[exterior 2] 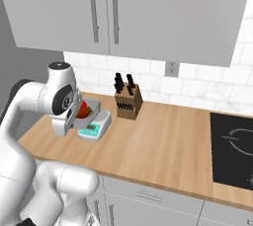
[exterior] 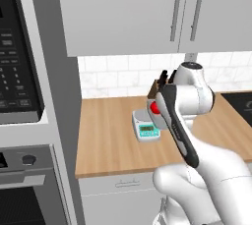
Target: Take the meat container that has the chicken drumstick and place it on the second highest rack of the freezer. Then take the vegetable container that has the tomatos and place it on the highest rack of the freezer.
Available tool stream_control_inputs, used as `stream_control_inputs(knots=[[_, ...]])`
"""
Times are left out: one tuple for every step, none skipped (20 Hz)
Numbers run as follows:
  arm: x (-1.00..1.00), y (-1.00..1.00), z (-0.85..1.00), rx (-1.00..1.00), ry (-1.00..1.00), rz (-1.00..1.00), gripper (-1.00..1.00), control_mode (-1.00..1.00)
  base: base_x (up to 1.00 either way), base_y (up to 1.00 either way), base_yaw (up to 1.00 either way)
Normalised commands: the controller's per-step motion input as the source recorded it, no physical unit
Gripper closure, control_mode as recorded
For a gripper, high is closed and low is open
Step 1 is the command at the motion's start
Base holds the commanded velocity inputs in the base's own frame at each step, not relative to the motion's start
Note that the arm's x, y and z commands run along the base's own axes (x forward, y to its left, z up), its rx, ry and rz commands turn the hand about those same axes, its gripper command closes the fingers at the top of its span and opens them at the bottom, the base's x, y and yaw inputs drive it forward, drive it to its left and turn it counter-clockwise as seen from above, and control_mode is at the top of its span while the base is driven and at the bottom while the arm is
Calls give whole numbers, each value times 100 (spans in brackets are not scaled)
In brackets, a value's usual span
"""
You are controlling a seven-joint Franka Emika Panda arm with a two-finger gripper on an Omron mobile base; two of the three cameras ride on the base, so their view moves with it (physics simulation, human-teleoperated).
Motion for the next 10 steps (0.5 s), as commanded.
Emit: stream_control_inputs(knots=[[-49, -51, 28, 0, 0, 0, 100, -100, 0, 0, 0], [-43, -45, 29, 0, 0, 0, 100, -100, 0, 0, 0], [-41, -41, 31, 0, 0, 0, 100, -100, 0, 0, 0], [-39, -41, 31, 0, 0, 0, 100, -100, 0, 0, 0], [-41, -39, 26, 0, 0, 0, 100, -100, 0, 0, 0], [-29, -26, 29, 0, 0, 0, 100, -100, 0, 0, 0], [-17, -9, 20, 0, 0, -3, 100, -100, 0, 0, 0], [-36, -12, 0, 0, 0, 0, 100, -100, 0, 0, 0], [-46, -19, 2, 0, 0, 0, 100, -100, 0, 0, 0], [-65, -26, 4, 0, -3, 0, 100, -100, 0, 0, 0]])
